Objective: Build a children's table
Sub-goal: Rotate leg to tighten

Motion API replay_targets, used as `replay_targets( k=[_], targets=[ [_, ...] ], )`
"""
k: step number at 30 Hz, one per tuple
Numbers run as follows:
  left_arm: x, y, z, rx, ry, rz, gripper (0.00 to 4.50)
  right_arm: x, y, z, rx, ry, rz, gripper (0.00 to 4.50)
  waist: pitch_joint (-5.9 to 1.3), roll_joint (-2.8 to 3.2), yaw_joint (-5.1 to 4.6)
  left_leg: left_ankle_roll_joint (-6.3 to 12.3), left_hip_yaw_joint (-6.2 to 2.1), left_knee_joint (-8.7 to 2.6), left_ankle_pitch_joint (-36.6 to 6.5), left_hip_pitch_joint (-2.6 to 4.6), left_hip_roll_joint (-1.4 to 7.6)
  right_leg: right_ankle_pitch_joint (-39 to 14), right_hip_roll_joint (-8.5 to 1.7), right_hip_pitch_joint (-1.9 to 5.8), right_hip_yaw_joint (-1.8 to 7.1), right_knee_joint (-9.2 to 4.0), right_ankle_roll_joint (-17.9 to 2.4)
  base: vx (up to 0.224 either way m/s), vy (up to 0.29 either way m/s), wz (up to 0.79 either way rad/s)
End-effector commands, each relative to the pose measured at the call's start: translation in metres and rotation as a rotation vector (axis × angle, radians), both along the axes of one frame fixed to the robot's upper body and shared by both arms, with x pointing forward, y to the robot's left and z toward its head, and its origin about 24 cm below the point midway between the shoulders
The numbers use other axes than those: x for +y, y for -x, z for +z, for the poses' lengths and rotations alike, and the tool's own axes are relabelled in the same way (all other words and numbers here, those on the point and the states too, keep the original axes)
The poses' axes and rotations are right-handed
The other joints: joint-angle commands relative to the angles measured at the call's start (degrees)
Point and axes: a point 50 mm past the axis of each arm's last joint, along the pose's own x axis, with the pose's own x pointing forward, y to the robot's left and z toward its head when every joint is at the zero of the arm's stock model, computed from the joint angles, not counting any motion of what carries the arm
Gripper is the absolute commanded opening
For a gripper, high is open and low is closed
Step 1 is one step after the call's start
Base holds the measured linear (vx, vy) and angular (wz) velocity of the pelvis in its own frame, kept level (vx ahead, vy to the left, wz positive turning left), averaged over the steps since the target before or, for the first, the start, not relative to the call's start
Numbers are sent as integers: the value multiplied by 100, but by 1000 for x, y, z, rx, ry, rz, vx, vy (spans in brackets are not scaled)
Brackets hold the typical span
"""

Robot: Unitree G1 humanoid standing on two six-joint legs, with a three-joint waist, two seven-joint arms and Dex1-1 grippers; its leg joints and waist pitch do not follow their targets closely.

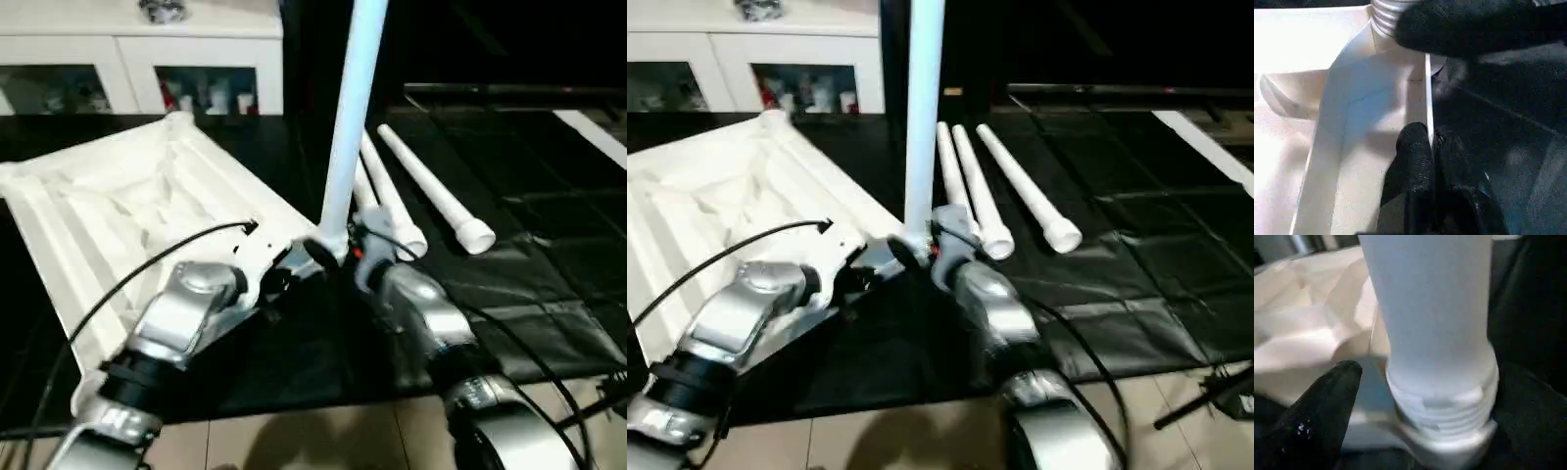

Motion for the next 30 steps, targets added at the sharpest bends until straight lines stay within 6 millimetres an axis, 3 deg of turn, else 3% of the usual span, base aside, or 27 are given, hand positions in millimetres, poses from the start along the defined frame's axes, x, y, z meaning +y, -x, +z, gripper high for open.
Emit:
replay_targets(
  k=[1, 2, 5, 6, 7, 15, 19, 30],
  targets=[
    [6, 8, -11, 58, -35, -80, 0, -13, 2, 9, -64, 13, 63, 445, -378, 89, 27, 23, -20, -352, -1565, 44, 111, -1191, -372, 266, 248, -482, -1088, 0, 0, 0],
    [10, 10, -12, 68, -45, -106, 0, -20, 4, 11, -78, 20, 89, 445, -372, 84, 83, 62, -20, -353, -1558, 54, 112, -1221, -375, 277, 247, -497, -1046, 0, 0, 0],
    [15, 14, -13, 74, -66, -168, 0, -30, 8, 15, -109, 41, 156, 445, -353, 86, 93, 32, -14, -364, -1693, 65, 117, -1420, -372, 258, 245, -512, -1044, 0, 0, 0],
    [19, 18, -13, 82, -79, -237, 0, -37, 14, 19, -135, 52, 251, 445, -349, 82, 100, 29, -22, -370, -1799, 72, 116, -1611, -376, 258, 242, -533, -994, 0, 0, 0],
    [20, 19, -12, 81, -83, -261, 0, -39, 16, 21, -143, 56, 284, 445, -352, 59, 105, 53, -24, -370, -1788, 62, 121, -1659, -382, 270, 249, -532, -952, 0, 0, 0],
    [38, 31, -10, 134, -135, -521, 0, -57, 32, 31, -102, 124, 637, 445, -345, 46, 166, 125, -21, -371, -1765, 83, 136, -1785, -386, 244, 245, -541, -978, 0, 0, 0],
    [39, 32, -10, 137, -183, -599, 0, -57, 30, 31, -80, 169, 709, 445, -357, 27, 230, 78, -9, -368, -1699, 104, 154, -1628, -395, 232, 242, -507, -1076, 0, 0, 0],
    [30, 41, -9, 162, -212, -797, 0, -42, 30, 31, -89, 251, 884, 445, -365, -9, 275, 39, 7, -370, -1595, 97, 169, -1465, -407, 252, 244, -471, -1098, 0, 0, 0]
  ],
)
